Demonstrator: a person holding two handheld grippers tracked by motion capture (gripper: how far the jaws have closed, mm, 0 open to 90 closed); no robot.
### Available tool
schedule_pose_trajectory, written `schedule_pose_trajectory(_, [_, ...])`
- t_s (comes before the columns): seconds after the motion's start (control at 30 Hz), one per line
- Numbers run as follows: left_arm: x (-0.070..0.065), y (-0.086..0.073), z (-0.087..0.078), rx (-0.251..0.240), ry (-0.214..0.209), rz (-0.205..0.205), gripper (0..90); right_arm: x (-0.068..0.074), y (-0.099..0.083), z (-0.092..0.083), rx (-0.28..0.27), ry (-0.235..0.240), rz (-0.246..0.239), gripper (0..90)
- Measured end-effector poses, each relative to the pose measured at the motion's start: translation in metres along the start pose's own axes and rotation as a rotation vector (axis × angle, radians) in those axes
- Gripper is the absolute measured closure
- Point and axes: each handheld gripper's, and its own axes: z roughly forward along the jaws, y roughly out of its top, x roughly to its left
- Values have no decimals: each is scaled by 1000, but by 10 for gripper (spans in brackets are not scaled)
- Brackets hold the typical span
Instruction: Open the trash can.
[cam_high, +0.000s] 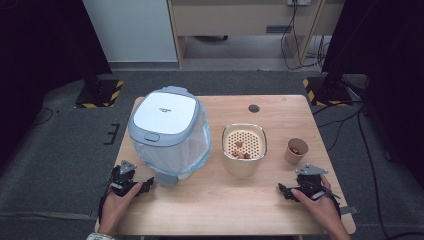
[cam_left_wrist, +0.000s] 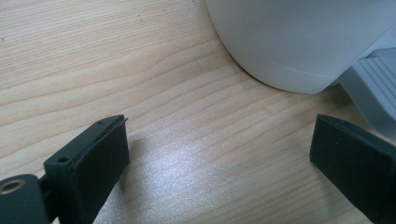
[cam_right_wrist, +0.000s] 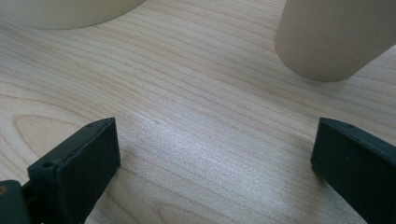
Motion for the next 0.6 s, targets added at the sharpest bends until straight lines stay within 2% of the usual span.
schedule_pose_trajectory(0.17, [-4,0,-2,-10,-20,10,91,0,0,0,0,0,0,16])
schedule_pose_trajectory(0.43, [-4,-2,-12,-18,-25,-17,150,0,0,0,0,-2,-2,16])
schedule_pose_trajectory(0.6, [-7,-1,-20,-51,-43,-29,291,0,0,0,0,-1,0,16])
